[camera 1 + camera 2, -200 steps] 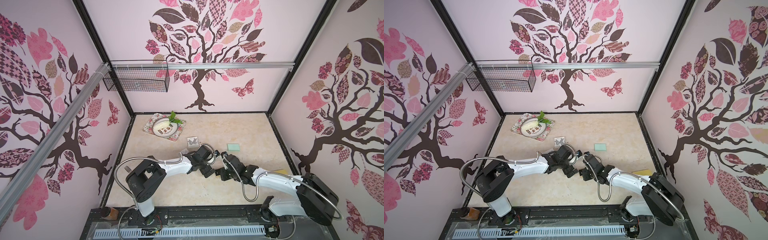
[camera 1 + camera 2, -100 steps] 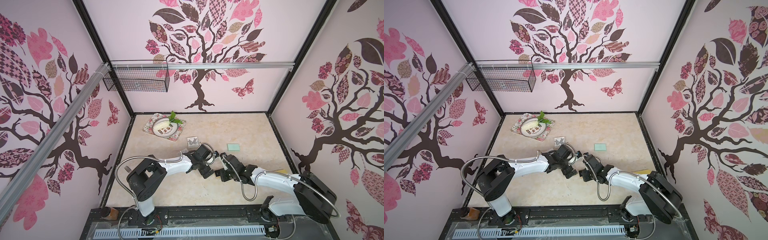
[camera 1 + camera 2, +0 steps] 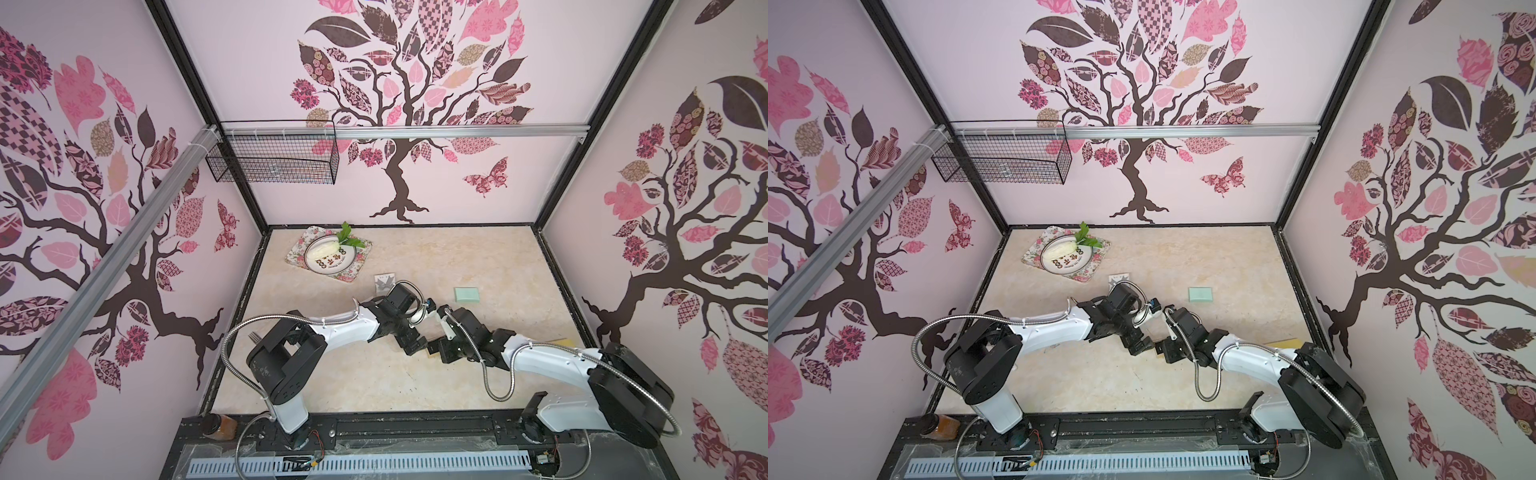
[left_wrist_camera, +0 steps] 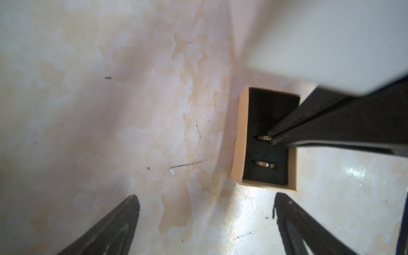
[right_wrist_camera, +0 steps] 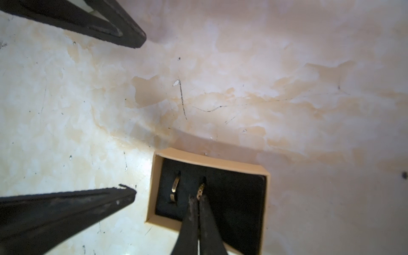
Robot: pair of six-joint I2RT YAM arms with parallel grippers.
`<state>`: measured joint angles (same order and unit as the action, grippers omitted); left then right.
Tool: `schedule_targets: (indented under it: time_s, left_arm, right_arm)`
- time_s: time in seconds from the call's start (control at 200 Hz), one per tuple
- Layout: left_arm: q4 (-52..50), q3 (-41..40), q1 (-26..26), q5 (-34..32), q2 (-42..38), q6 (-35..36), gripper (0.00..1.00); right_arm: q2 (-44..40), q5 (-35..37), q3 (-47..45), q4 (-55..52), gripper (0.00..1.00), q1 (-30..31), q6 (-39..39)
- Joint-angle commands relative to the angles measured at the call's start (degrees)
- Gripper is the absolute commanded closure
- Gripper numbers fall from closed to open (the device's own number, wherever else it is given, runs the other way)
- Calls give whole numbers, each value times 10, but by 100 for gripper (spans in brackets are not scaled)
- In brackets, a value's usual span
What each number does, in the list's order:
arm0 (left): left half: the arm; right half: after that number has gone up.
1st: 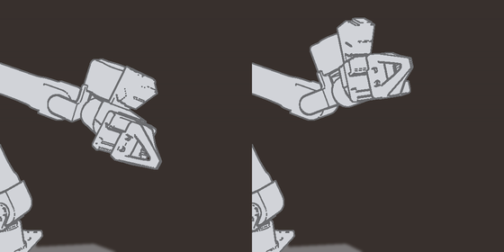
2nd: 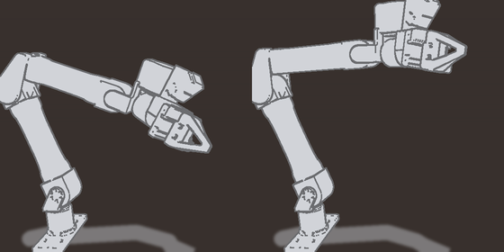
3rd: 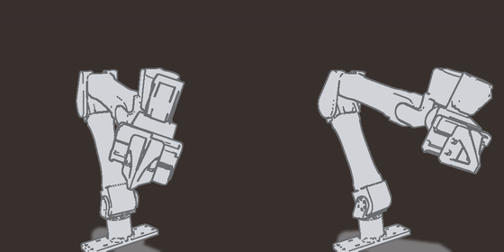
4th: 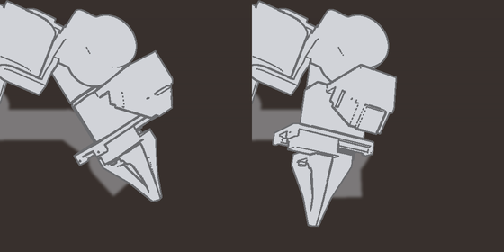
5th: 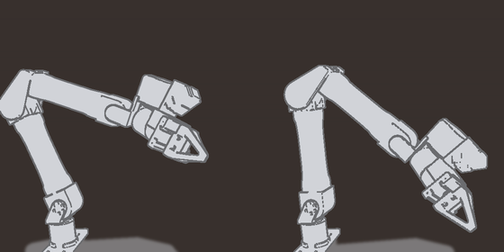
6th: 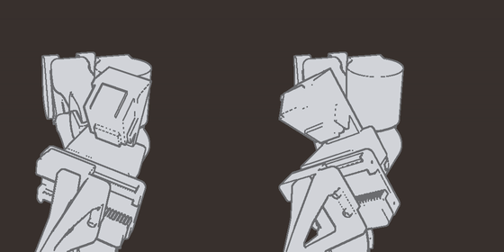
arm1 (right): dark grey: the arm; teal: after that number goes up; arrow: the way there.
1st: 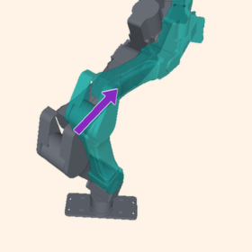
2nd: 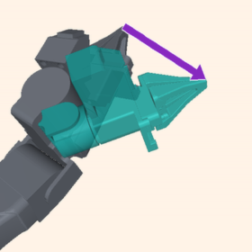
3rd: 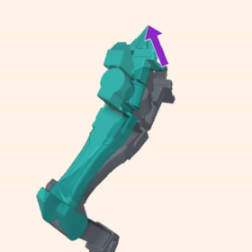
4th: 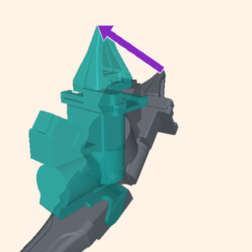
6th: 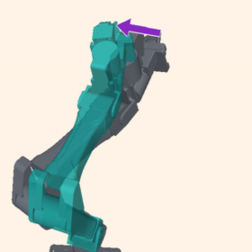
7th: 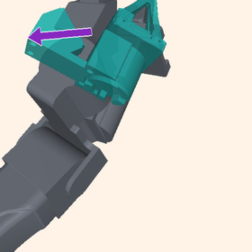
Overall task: Take the rings out of the lift-off lid box
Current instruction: Take out the ring from the jewelry box.
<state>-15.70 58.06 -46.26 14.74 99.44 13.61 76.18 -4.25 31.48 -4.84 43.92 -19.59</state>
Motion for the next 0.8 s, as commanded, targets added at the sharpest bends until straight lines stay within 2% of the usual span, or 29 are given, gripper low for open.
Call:
schedule_targets:
  time_s: [0.0,0.48,0.795]
  left_arm:
    - [86,40,-10,14,23,4,2]
    - [100,71,-11,13,57,-19,2]
    - [125,51,3,14,25,-39,2]
  right_arm:
    - [-9,-103,30,55,100,29,93]
    - [-9,-123,21,74,100,31,90]
    - [-19,-121,10,77,100,31,88]
